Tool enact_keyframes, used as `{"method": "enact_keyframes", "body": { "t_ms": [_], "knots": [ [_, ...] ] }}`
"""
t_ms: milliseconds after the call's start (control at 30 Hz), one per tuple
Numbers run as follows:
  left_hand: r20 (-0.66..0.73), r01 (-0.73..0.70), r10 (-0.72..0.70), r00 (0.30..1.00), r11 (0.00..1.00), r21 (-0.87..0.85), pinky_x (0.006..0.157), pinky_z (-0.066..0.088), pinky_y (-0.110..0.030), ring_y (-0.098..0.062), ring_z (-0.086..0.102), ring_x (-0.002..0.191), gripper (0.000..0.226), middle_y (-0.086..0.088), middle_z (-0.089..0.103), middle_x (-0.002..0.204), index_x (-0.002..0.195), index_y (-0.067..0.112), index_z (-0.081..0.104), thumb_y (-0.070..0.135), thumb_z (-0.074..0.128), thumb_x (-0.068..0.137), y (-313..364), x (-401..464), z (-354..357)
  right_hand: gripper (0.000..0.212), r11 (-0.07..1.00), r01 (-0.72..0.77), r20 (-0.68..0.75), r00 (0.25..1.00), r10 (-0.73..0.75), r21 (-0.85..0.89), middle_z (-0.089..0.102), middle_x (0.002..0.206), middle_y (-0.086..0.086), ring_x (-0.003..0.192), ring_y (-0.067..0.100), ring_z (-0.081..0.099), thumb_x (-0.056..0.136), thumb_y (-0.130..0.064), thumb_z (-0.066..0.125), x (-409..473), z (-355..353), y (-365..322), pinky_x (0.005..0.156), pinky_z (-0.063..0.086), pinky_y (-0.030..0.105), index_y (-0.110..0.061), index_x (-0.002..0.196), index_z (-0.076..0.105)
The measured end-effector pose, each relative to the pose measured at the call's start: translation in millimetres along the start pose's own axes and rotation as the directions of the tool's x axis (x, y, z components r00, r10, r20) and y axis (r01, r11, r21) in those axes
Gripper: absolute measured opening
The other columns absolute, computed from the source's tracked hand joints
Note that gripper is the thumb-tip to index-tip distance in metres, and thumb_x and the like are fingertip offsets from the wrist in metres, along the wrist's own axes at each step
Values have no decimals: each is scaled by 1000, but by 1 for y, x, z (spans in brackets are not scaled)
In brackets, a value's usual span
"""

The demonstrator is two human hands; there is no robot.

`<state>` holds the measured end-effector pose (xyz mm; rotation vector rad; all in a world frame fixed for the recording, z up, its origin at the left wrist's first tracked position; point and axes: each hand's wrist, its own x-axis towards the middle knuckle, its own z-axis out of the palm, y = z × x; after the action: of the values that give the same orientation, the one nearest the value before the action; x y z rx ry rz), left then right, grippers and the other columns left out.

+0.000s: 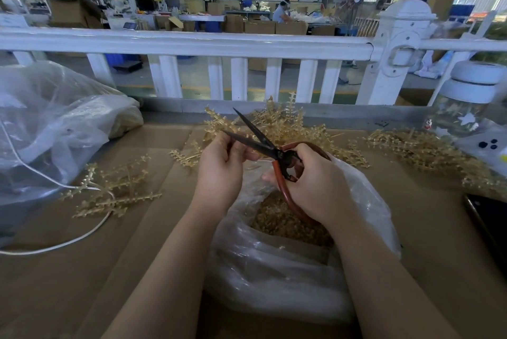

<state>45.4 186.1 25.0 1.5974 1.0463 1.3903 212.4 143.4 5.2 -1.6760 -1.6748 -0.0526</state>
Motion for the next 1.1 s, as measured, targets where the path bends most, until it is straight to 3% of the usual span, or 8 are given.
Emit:
{"method": "enact_keyframes", "body": {
  "t_ms": [100, 333, 533, 933, 1033, 1100],
  "knots": [
    [-6, 9, -9, 1000, 1000, 18, 91, 55, -45, -12, 70, 84, 21, 5, 73, 78, 94, 18, 62, 7, 46, 102, 2, 0, 0, 60, 1000, -4, 9, 1000, 4, -28, 66, 93, -18, 84, 5, 59, 72, -83, 57, 1, 1, -1, 66, 45, 20, -32, 103, 60],
    [-5, -10, 11, 1000, 999, 47, 91, 53, -47, -12, 68, 82, 19, 7, 72, 77, 95, 16, 63, 8, 46, 102, 4, 0, -2, 62, 999, -17, -11, 1000, 16, -51, 56, 80, -26, 73, -1, 53, 69, -88, 52, 0, -2, -4, 58, 34, 7, -36, 100, 63],
    [19, -21, 20, 1000, 999, 34, 89, 52, -45, -17, 68, 83, 23, 0, 72, 80, 94, 22, 62, 9, 45, 102, 5, 0, -4, 66, 997, -42, 2, 999, 42, -61, 57, 73, -25, 67, 0, 55, 67, -90, 54, 1, -2, -4, 57, 41, 11, -35, 101, 67],
    [30, 7, -7, 1000, 1000, 3, 94, 51, -53, -20, 71, 84, 17, 5, 73, 76, 97, 4, 65, 8, 49, 101, 5, 4, -10, 67, 997, -47, -9, 999, 46, -63, 56, 70, -25, 64, -2, 52, 67, -89, 51, 1, -4, -5, 56, 40, 12, -31, 96, 69],
    [27, 10, -10, 1000, 1000, -3, 92, 54, -46, -16, 72, 80, 16, 4, 74, 74, 95, 3, 66, 5, 50, 99, 5, 5, -11, 64, 995, -34, -9, 999, 33, -99, 53, 71, -26, 61, -7, 47, 69, -88, 52, 1, -5, -6, 54, 36, 10, -33, 98, 67],
    [33, 2, -3, 999, 1000, 26, 85, 56, -32, -11, 72, 77, 19, 4, 74, 75, 92, 11, 67, 3, 51, 98, 5, 4, -10, 62, 991, -24, -26, 999, 21, -129, 47, 67, -28, 59, -13, 40, 71, -88, 52, 1, -6, -7, 53, 30, 9, -33, 97, 65]
  ]
}}
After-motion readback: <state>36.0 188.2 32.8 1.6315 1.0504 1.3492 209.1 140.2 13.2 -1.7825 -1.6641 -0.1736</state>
